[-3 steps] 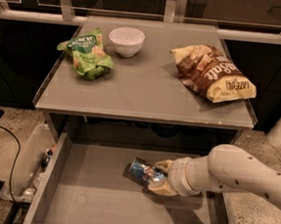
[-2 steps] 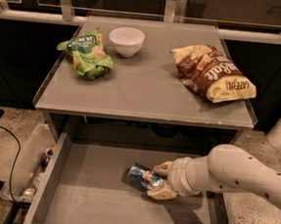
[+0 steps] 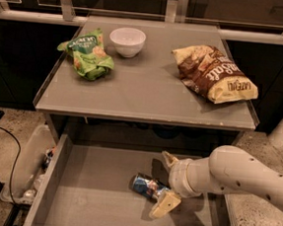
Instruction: Place redbull can into top drawer
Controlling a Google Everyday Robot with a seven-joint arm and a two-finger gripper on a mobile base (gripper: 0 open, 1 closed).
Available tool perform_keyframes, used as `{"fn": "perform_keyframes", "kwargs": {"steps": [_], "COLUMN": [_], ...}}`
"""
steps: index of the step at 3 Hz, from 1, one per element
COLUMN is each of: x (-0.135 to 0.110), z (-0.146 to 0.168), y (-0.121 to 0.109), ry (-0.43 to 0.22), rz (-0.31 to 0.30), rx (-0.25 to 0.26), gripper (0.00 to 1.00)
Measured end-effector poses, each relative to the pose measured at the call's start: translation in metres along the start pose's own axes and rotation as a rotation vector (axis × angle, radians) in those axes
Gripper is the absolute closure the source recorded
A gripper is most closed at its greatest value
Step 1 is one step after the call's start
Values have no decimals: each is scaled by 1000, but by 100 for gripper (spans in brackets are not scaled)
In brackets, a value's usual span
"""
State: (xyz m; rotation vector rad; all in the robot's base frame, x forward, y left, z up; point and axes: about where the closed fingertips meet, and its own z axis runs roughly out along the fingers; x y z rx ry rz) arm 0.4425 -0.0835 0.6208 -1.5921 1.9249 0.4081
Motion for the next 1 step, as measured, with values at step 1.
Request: {"fn": "perform_keyframes", "kwargs": {"steps": [1], "x": [0], "z": [0], "y": [0], "ry": [0], "rz": [0], "rx": [0], "gripper": [0]}}
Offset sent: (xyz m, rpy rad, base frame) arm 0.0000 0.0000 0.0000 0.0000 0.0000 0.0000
